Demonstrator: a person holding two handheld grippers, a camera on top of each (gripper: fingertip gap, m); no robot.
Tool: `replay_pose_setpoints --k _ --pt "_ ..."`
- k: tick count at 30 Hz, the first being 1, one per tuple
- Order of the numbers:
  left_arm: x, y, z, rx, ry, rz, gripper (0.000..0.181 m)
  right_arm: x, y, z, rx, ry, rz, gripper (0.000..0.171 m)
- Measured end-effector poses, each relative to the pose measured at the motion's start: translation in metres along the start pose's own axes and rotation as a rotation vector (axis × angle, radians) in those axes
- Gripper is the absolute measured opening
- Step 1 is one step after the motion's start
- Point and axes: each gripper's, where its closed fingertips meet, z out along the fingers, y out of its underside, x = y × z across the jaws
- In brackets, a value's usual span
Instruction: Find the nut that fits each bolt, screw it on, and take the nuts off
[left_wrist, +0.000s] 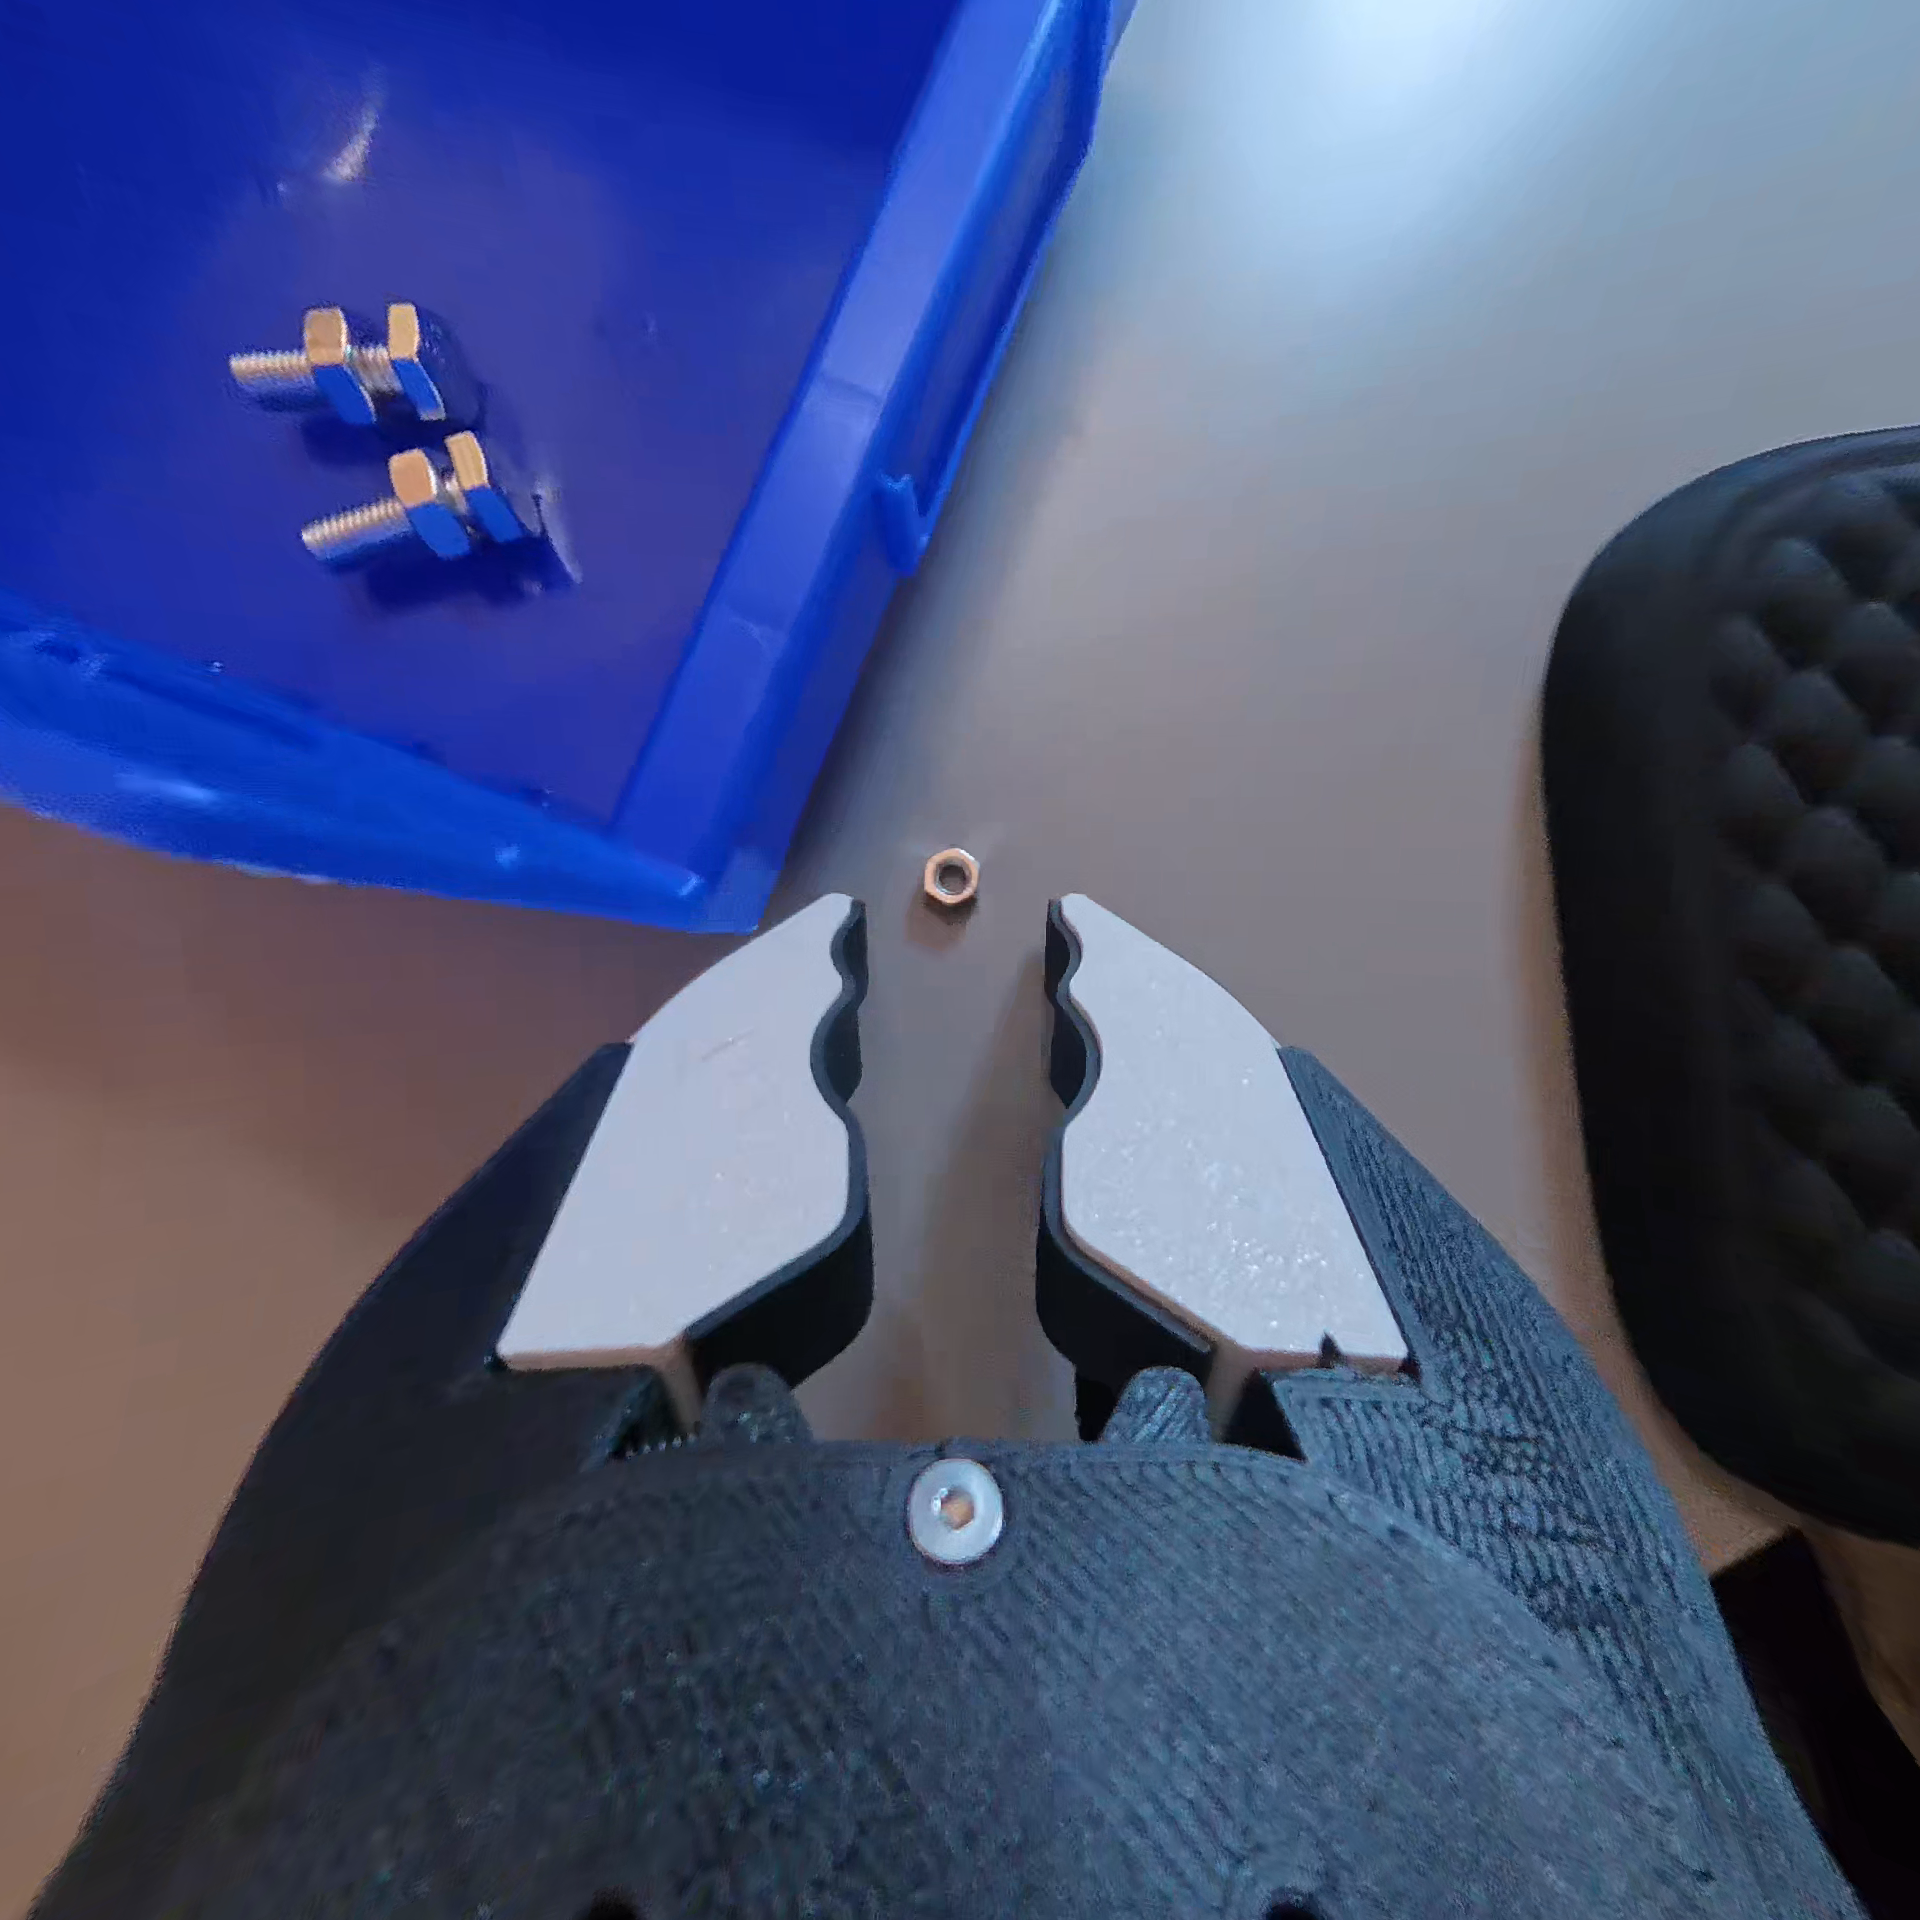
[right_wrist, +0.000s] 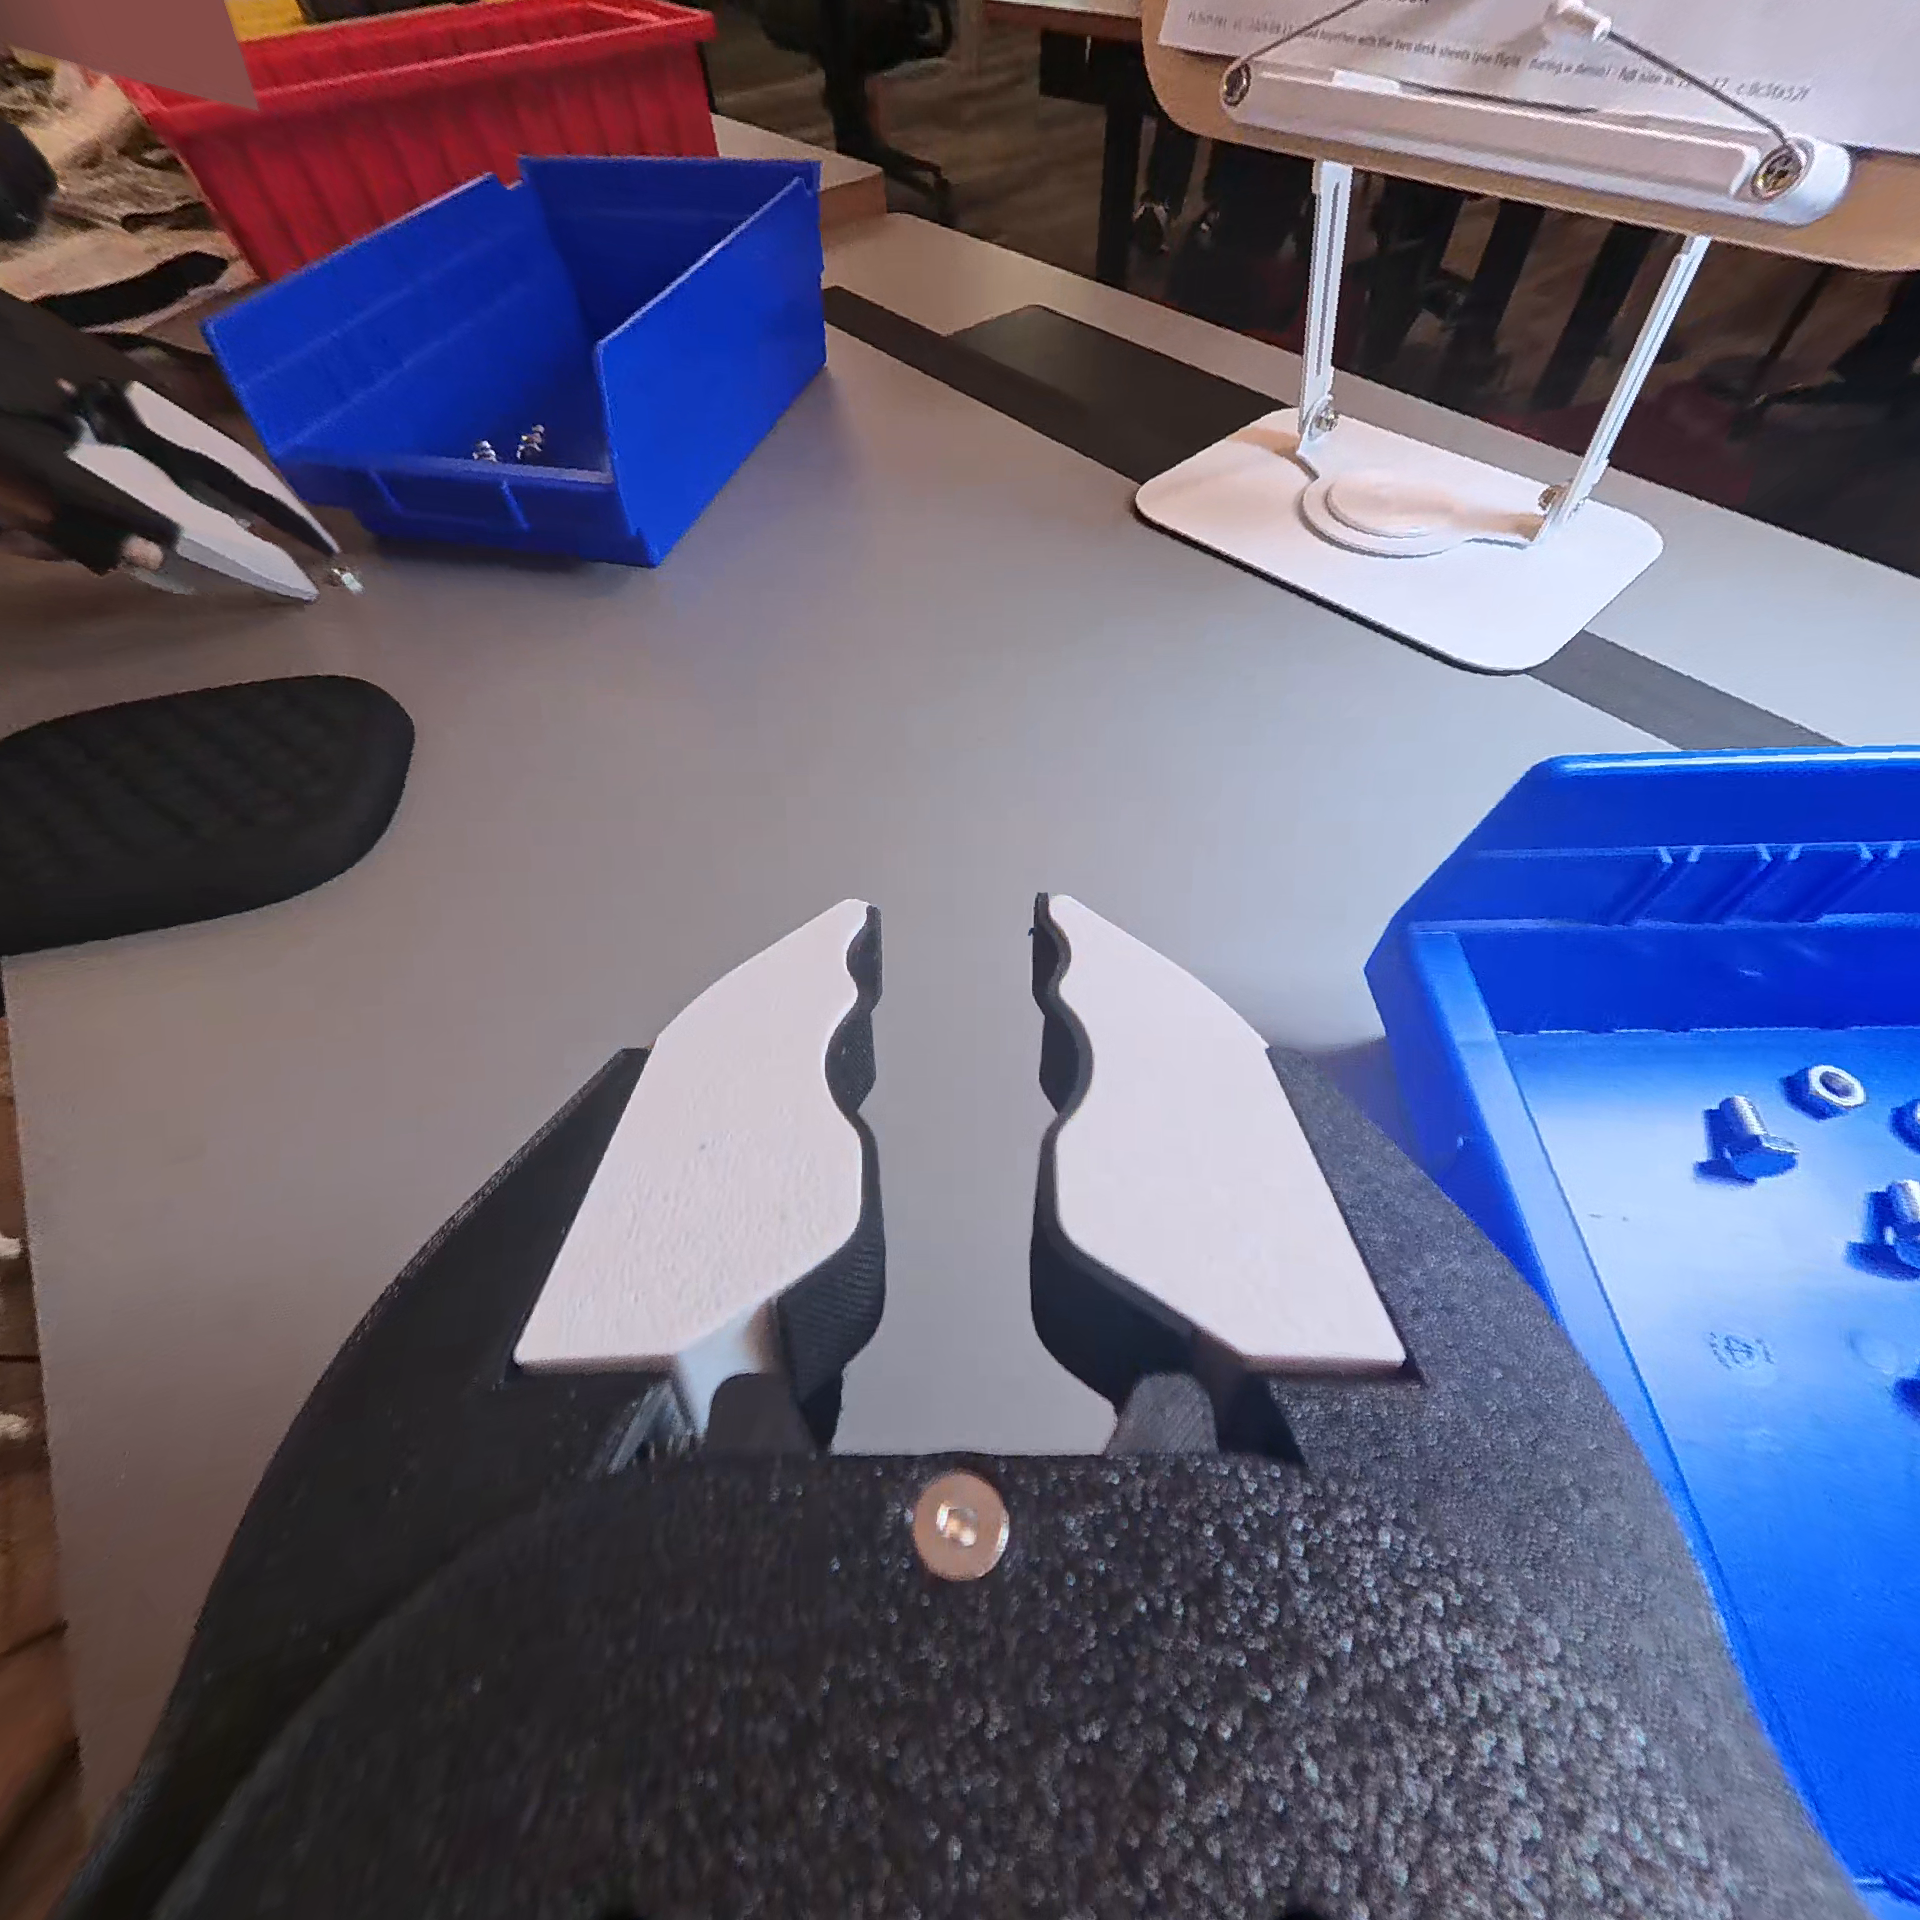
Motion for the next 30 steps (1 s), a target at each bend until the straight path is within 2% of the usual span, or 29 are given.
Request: replay_pose_setpoints --k 4,5,6,8,12,16,18,23,27,30 --pt "0.004 -0.002 0.005 0.014 0.032 -0.013 0.026 -0.001 0.002 -0.006 0.006 0.003 0.015 0.027" --pt "0.005 -0.003 0.005 0.016 0.034 -0.007 0.018 -0.003 0.003 -0.008 0.008 0.0 0.022 0.027" --pt "0.007 -0.003 0.006 0.015 0.034 0.01 0.01 -0.004 0.004 -0.008 0.013 -0.004 0.029 0.027" --pt "0.017 -0.009 0.007 0.035 0.031 0.097 0.01 -0.009 0.005 -0.008 0.021 -0.018 0.038 0.027" --pt "0.069 -0.058 -0.001 0.24 0.082 0.291 0.01 -0.037 -0.001 0.002 0.055 -0.103 0.032 0.024" --pt "0.137 -0.12 -0.01 0.442 0.102 0.499 0.01 -0.09 -0.014 0.026 0.108 -0.272 0.05 0.023" --pt "0.175 -0.143 -0.008 0.494 0.127 0.616 0.01 -0.113 -0.023 0.039 0.151 -0.299 0.034 0.022" --pt "0.249 -0.18 0.001 0.558 0.267 0.787 0.009 -0.153 -0.024 0.062 0.147 -0.236 -0.313 0.02" --pt "0.275 -0.199 0.0 0.648 0.247 0.893 0.009 -0.154 -0.025 0.063 0.137 -0.31 -0.118 0.018" --pt "0.283 -0.207 -0.003 0.717 0.188 0.948 0.009 -0.145 -0.025 0.062 0.138 -0.299 -0.06 0.016"
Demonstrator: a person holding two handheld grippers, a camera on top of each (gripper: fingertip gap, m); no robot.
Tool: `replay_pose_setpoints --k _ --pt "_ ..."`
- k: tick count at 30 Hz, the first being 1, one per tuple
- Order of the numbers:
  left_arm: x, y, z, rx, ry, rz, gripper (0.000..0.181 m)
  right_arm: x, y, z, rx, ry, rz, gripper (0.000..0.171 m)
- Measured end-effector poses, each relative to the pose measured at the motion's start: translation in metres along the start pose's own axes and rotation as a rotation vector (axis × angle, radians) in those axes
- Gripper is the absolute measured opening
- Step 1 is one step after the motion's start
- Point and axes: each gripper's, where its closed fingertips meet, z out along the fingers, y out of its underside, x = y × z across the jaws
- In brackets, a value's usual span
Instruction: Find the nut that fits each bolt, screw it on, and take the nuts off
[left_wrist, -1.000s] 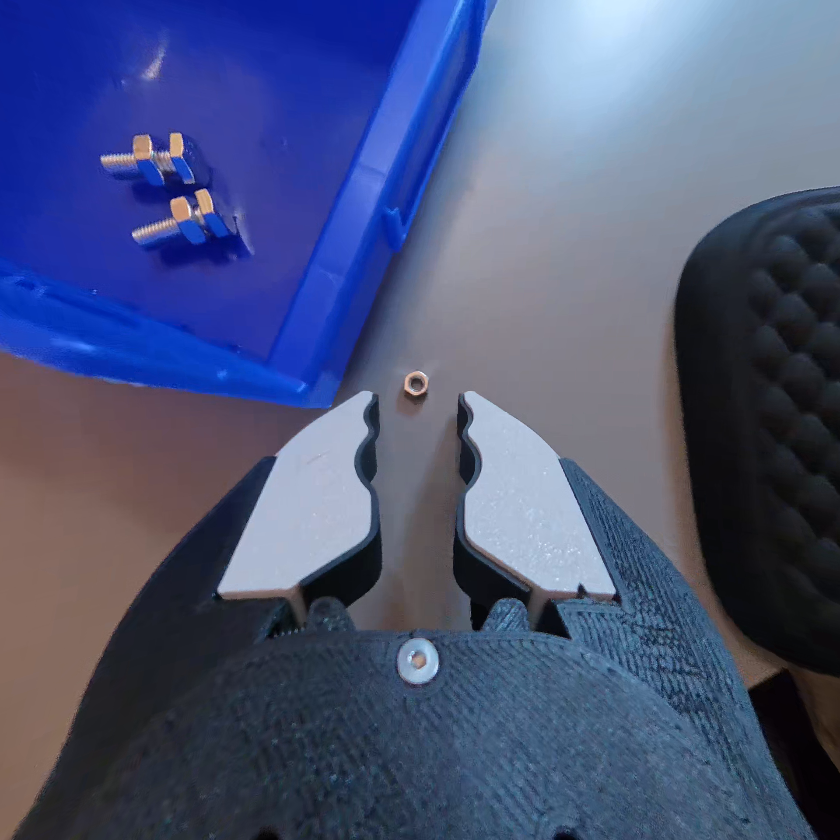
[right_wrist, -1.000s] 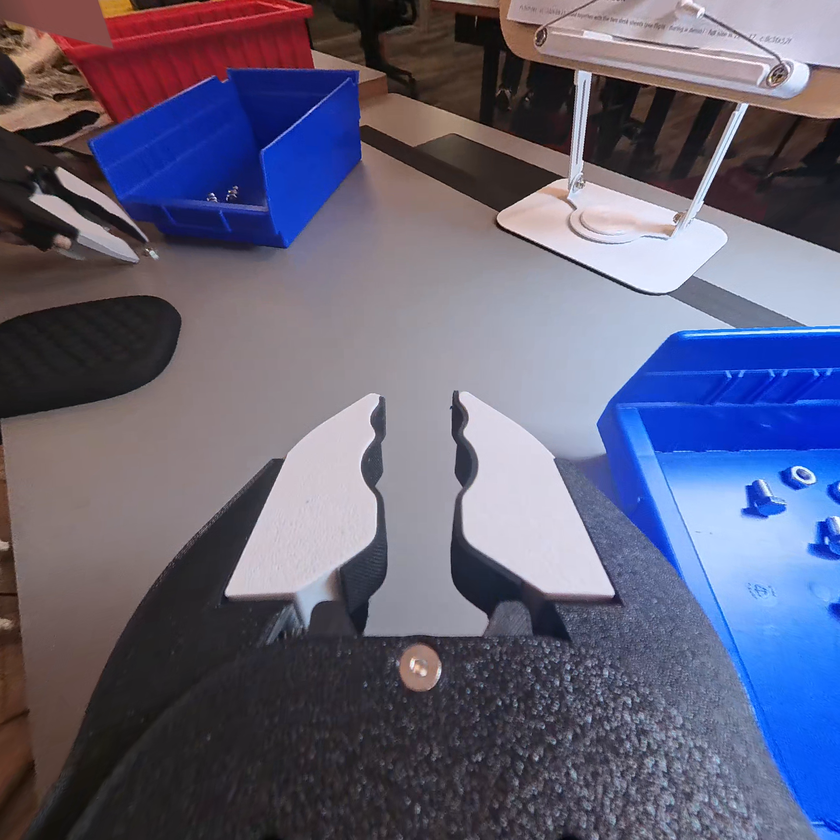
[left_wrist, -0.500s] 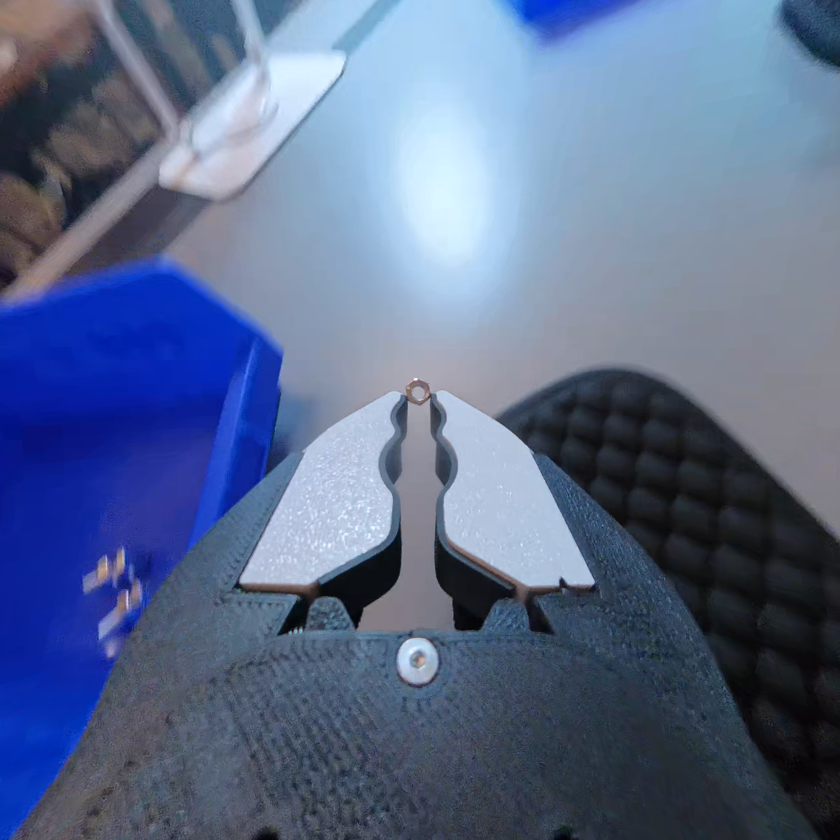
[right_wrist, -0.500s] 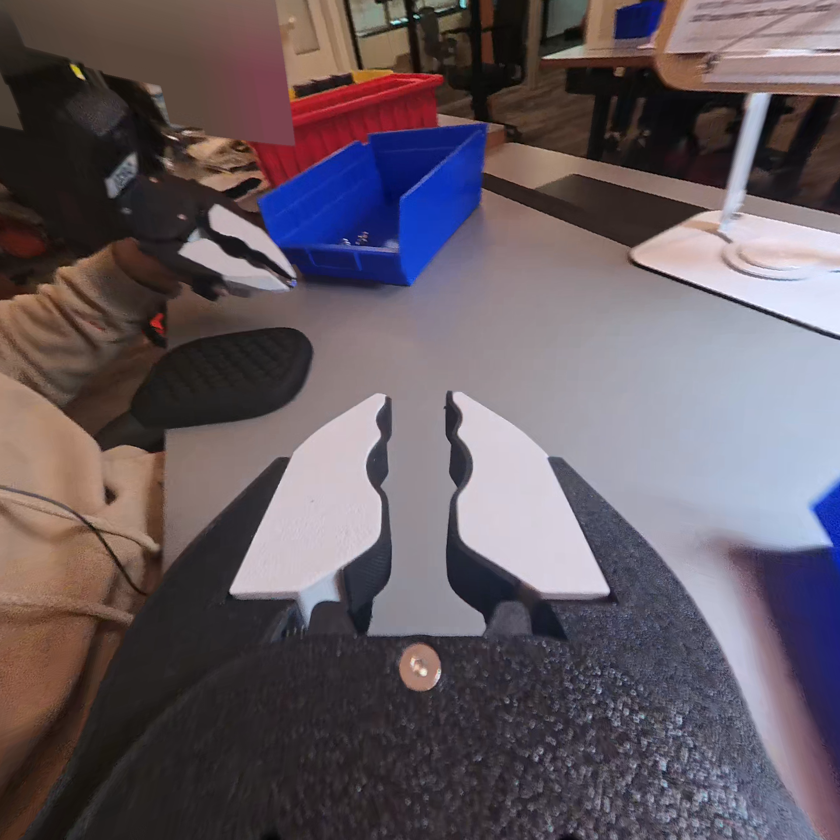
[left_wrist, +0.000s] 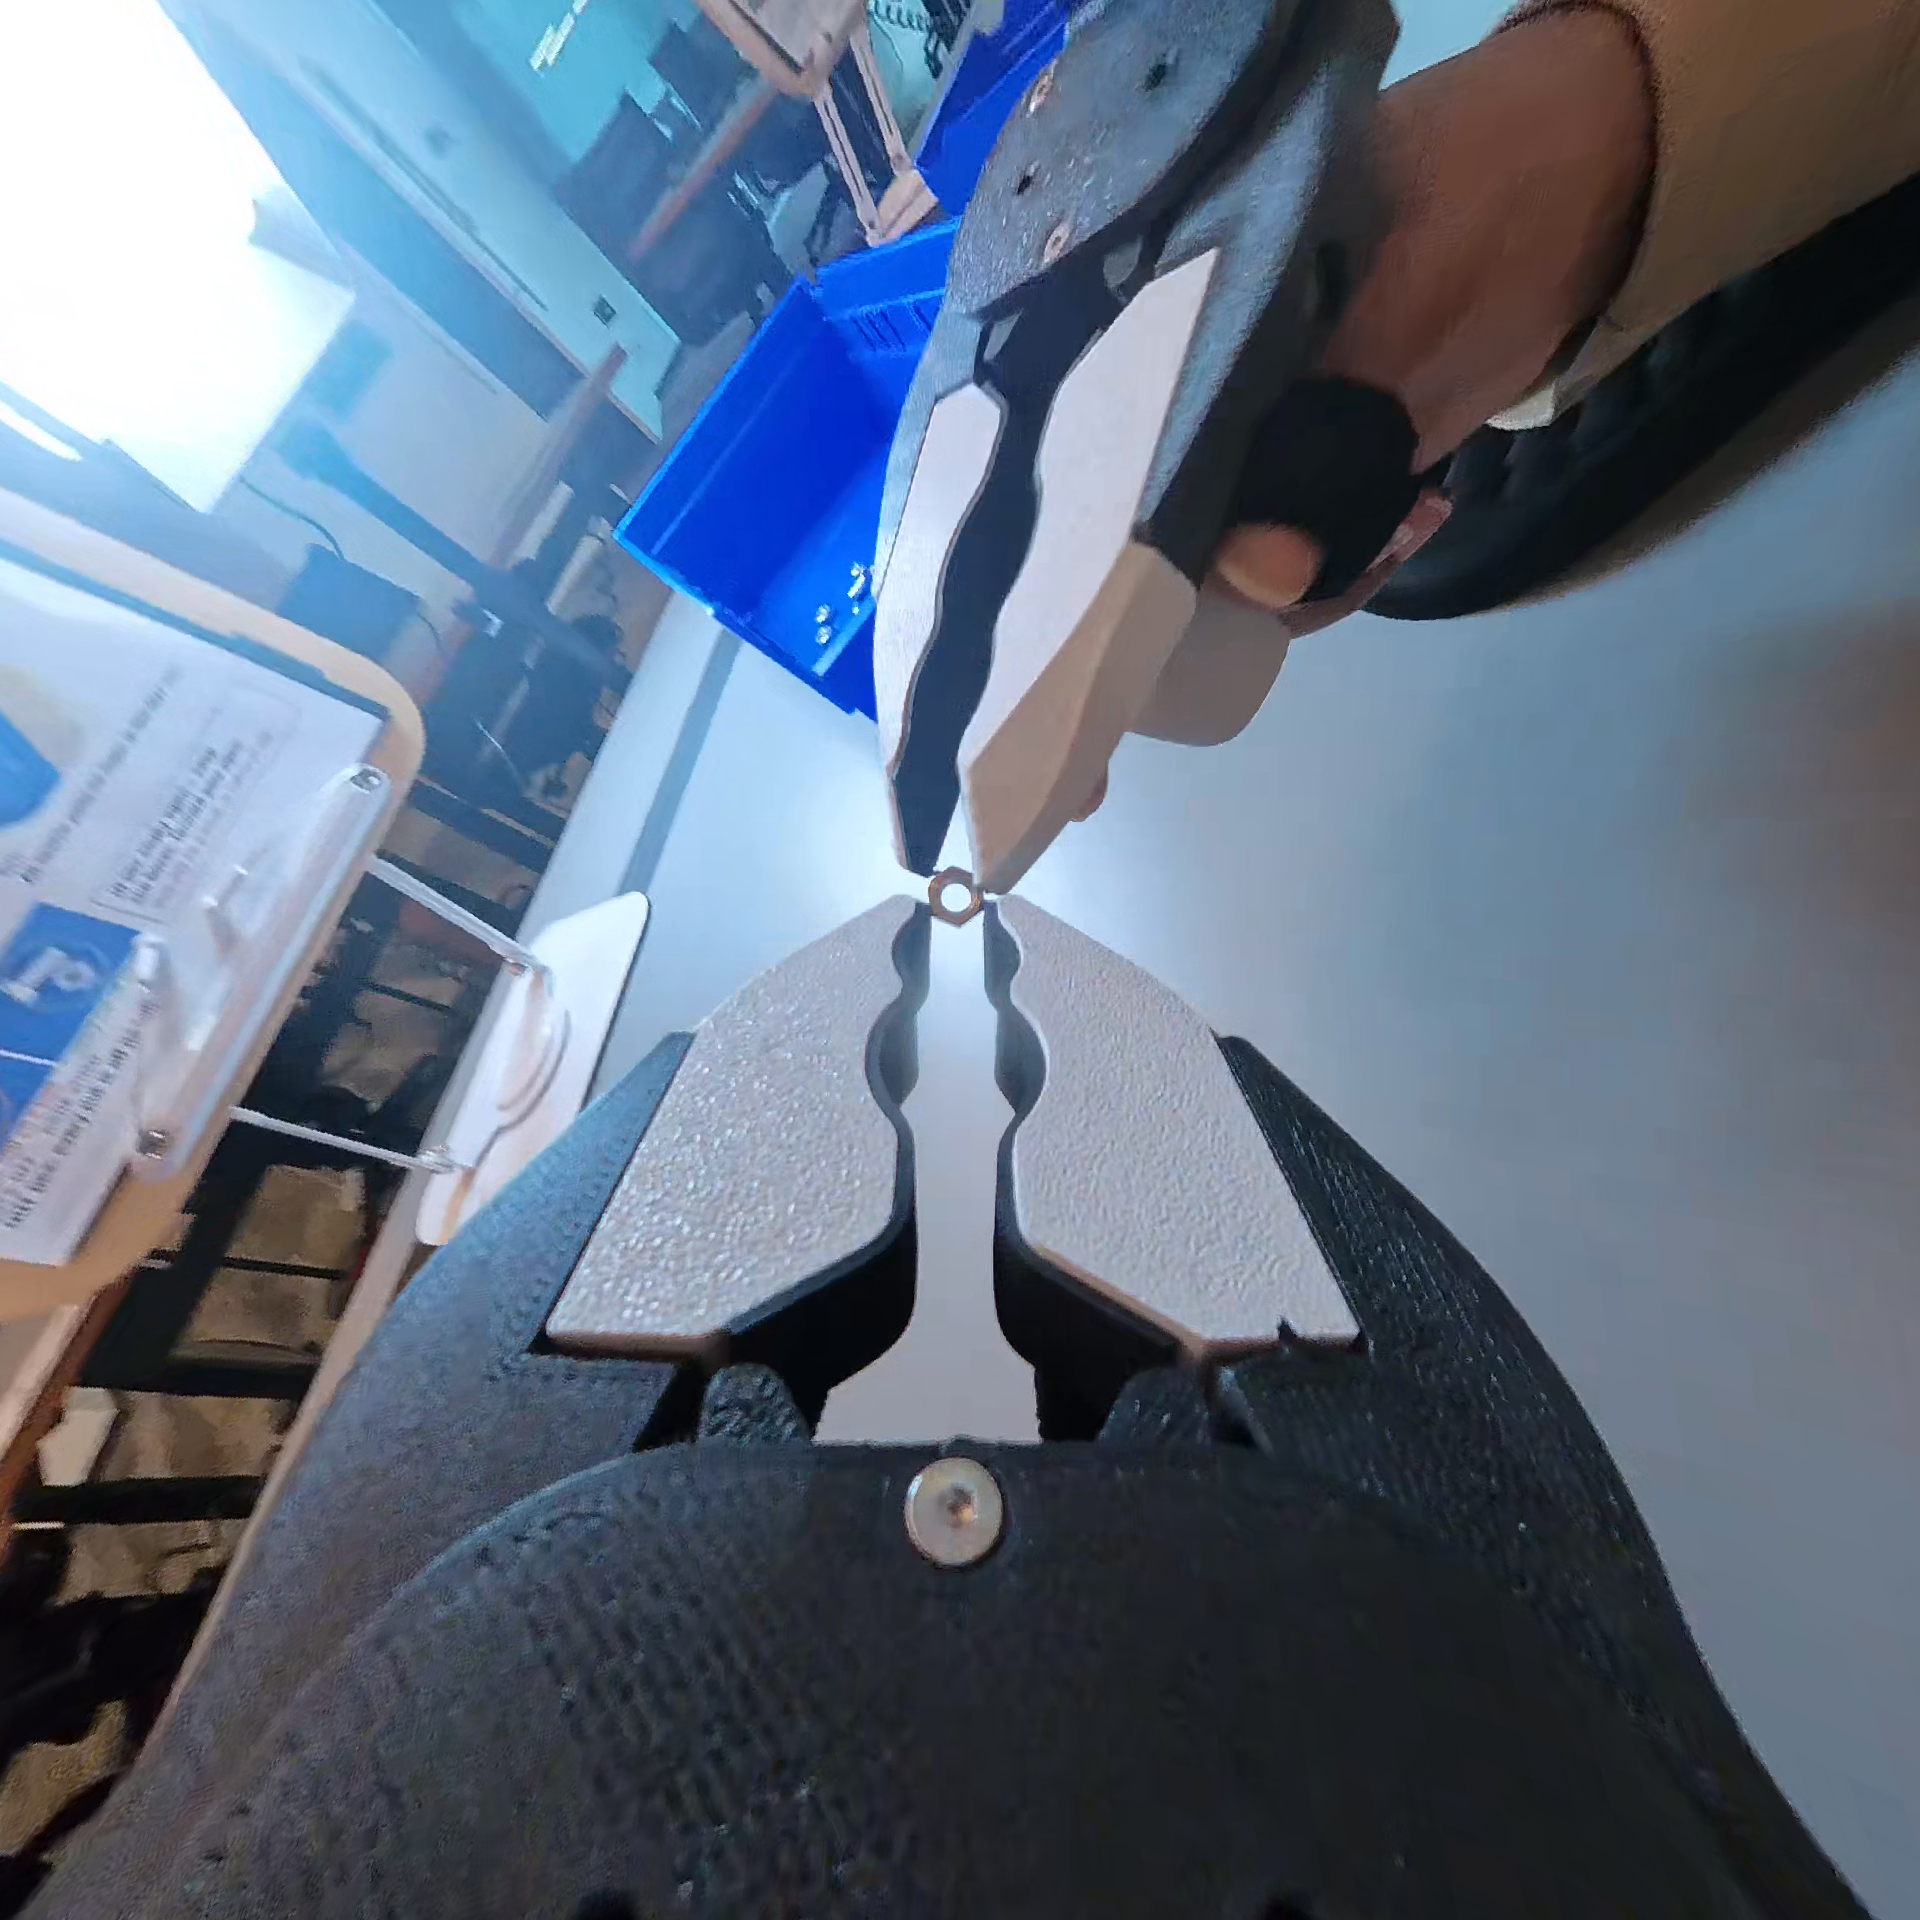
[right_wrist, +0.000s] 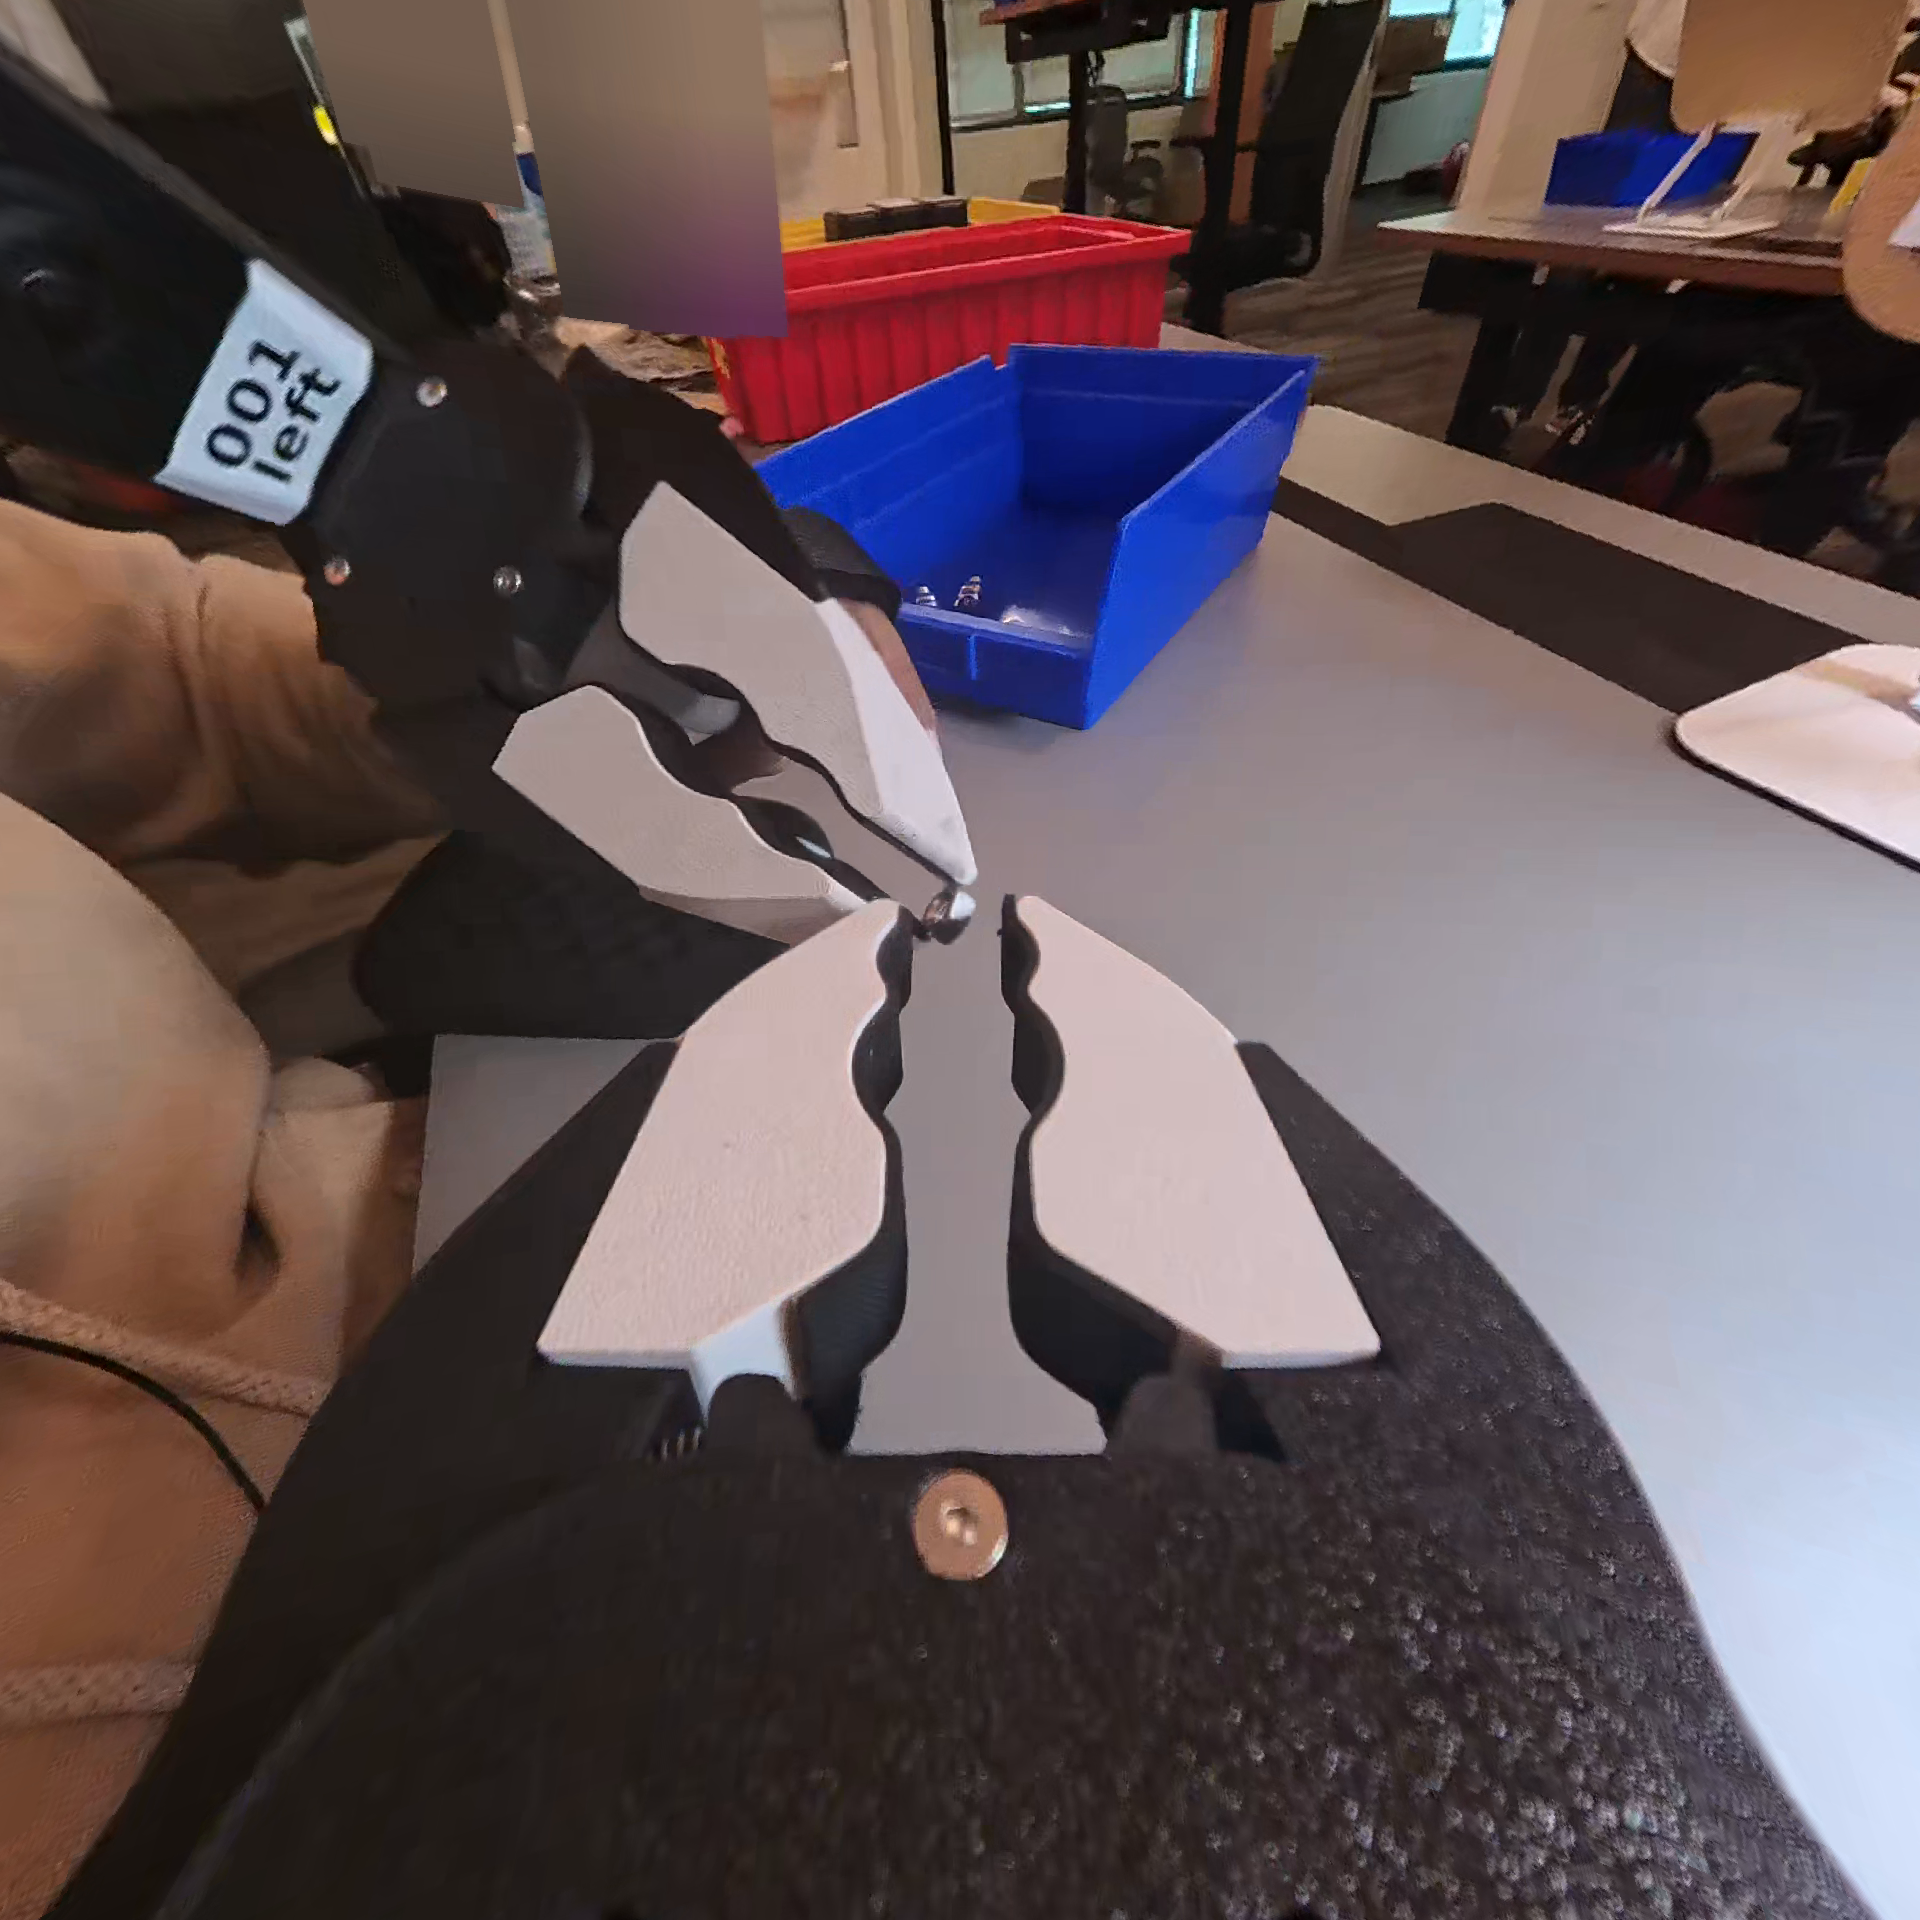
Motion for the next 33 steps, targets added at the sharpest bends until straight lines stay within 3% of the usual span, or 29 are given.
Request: replay_pose_setpoints --k 8,11,14,18,22,25,30,33 --pt "-0.001 -0.006 0.002 0.036 -0.043 0.065 0.01 0.001 -0.003 -0.002 0.026 -0.077 0.151 0.005" --pt "-0.005 -0.007 0.001 0.089 -0.033 -0.016 0.014 0.013 -0.008 -0.009 0.023 -0.083 0.179 0.004" --pt "-0.016 0.002 -0.002 0.143 0.018 -0.215 0.018 0.072 -0.025 -0.042 -0.011 0.094 0.125 0.004" --pt "-0.03 0.025 -0.005 0.195 0.046 -0.421 0.017 0.207 -0.029 -0.122 -0.224 0.424 0.16 0.004" --pt "-0.03 0.039 -0.001 0.224 0.098 -0.568 0.017 0.32 0.02 -0.18 -0.476 0.606 0.428 0.005" --pt "-0.032 0.045 -0.001 0.231 0.1 -0.6 0.017 0.365 0.055 -0.183 -0.507 0.66 0.631 0.005" --pt "-0.031 0.054 0.001 0.212 0.102 -0.606 0.015 0.391 0.119 -0.191 -0.699 0.758 0.797 0.005" --pt "-0.027 0.055 0.003 0.202 0.113 -0.595 0.015 0.394 0.137 -0.199 -0.762 0.8 0.834 0.005"
